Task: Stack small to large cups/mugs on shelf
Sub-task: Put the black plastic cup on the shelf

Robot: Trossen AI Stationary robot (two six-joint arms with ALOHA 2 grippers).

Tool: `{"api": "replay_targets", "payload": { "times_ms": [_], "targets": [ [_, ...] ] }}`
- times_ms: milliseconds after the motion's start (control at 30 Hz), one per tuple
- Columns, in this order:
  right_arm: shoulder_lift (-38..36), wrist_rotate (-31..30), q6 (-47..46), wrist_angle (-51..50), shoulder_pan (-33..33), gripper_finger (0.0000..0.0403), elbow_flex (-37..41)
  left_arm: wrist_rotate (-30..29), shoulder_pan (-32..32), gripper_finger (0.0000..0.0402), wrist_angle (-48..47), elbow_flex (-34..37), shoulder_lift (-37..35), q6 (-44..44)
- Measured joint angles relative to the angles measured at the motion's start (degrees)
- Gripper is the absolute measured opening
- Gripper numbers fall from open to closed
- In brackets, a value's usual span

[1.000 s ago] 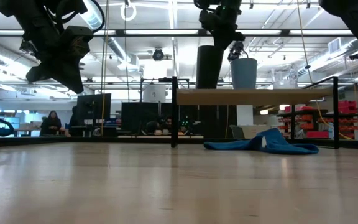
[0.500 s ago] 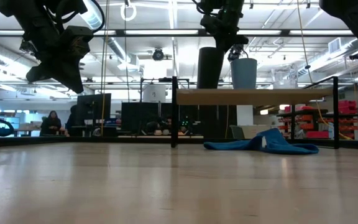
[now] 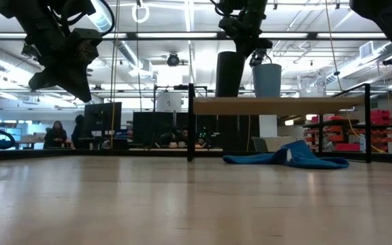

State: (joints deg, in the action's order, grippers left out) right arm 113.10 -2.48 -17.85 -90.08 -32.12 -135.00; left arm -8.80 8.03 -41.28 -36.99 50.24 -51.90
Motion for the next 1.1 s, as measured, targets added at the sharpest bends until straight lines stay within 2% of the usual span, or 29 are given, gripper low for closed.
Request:
{"api": "replay_targets", "payload": {
  "times_ms": [400,800,1100],
  "targets": [
    [0.00,0.00,0.00,0.04,0.02,0.0017,0.00,0.01,-0.02,0.0040,0.01,0.00,0.00,0.00],
    [0.00,0.02,-0.02,0.08,0.02,0.0064,0.00,0.02,-0.01,0.0030,0.01,0.00,0.00,0.00],
    [0.00,0.02,-0.02,0.33,0.02,0.0073,0.00,0.02,0.00,0.0040,0.01,0.00,0.00,0.00]
  ]
}}
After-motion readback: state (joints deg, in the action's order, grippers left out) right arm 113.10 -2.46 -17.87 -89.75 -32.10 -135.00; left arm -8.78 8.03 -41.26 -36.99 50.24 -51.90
